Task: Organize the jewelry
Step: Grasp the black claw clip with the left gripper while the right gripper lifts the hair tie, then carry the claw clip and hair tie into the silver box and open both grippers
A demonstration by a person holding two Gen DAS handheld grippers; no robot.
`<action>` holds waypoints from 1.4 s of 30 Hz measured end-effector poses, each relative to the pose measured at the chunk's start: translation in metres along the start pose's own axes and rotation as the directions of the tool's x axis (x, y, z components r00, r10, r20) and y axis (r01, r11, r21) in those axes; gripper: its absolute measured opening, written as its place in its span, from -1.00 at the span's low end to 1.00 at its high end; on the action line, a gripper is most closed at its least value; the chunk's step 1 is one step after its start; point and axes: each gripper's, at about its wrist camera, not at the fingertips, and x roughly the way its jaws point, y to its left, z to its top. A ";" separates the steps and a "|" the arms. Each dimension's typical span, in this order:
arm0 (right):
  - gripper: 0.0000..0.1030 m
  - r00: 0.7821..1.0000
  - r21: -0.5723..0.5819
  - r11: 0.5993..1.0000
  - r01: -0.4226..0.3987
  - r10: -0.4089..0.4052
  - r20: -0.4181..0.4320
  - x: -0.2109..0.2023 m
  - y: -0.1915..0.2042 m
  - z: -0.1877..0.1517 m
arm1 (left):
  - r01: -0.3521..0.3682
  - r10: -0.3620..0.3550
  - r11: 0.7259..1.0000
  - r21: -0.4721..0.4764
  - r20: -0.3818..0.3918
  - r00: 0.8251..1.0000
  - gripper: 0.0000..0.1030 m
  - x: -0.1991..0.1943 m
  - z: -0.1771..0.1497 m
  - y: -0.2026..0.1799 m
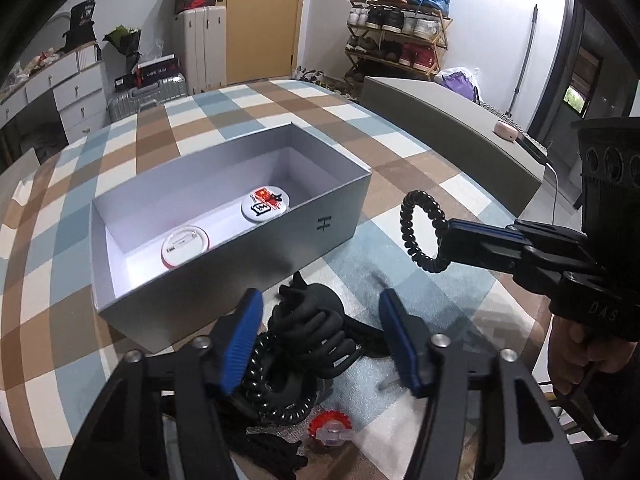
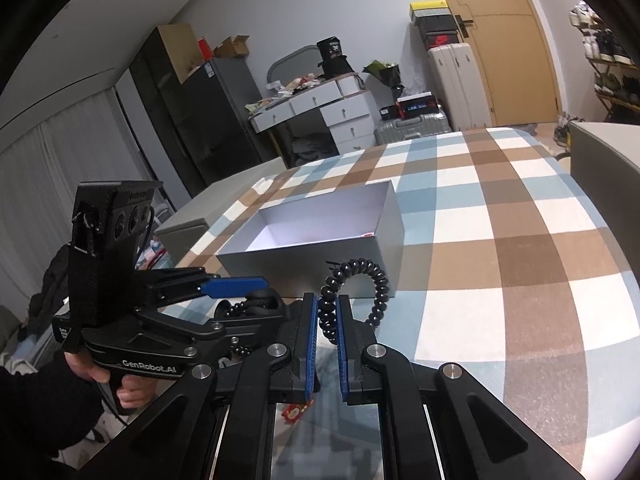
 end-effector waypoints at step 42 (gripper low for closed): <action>-0.84 0.996 -0.122 0.991 -0.049 0.057 0.068 -0.009 0.056 0.056 | -0.081 0.110 0.990 -0.114 0.286 0.952 -0.47 -0.078 0.024 0.029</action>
